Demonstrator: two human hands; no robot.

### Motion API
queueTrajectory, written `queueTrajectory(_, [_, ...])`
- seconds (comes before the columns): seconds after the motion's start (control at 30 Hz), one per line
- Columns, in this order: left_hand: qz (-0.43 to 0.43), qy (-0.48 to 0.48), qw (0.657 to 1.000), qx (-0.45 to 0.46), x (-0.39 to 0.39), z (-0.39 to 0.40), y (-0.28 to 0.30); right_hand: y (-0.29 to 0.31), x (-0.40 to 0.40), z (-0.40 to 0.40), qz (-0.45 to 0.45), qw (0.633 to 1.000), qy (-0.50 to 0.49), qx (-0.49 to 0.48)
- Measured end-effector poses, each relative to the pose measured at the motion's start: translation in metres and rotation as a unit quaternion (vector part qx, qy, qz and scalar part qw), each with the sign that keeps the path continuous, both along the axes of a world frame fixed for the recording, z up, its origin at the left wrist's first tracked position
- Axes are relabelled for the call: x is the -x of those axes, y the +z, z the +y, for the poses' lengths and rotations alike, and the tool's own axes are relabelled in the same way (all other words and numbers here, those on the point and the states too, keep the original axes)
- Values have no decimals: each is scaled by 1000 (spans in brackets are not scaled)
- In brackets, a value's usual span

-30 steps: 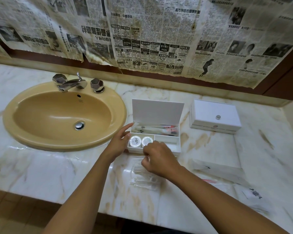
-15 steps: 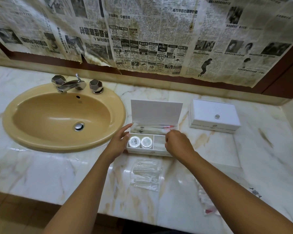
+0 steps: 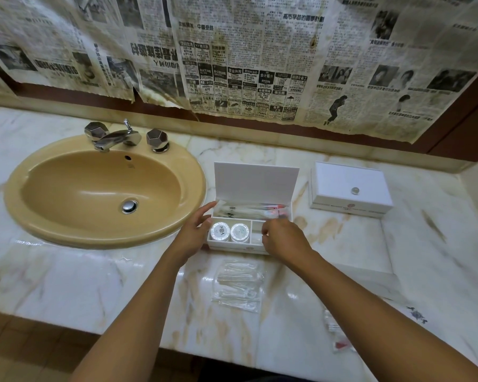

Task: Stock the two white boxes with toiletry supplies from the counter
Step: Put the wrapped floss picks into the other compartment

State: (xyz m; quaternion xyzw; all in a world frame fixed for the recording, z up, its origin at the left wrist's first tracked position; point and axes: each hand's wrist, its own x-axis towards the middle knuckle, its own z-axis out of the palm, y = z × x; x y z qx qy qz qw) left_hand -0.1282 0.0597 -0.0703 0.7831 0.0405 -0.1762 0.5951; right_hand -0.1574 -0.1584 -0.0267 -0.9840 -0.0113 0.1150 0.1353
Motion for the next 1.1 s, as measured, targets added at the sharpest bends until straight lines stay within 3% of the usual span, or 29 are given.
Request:
queueTrajectory(0.23, [-10,0,1000,2,0,0,-2,11,19,25,-88,988,92,-92])
queueTrajectory(0.53, [-4,4,1000,4,1,-1,0,-15,37,38,81,981,178,15])
queueTrajectory(0.83, [-5,1,1000,1,1,-1,1,-19,37,39,55,980,186,35])
queueTrajectory(1.1, [-9,-2,1000,-1,2,-1,4,-12,33,37,53,985,159,-35])
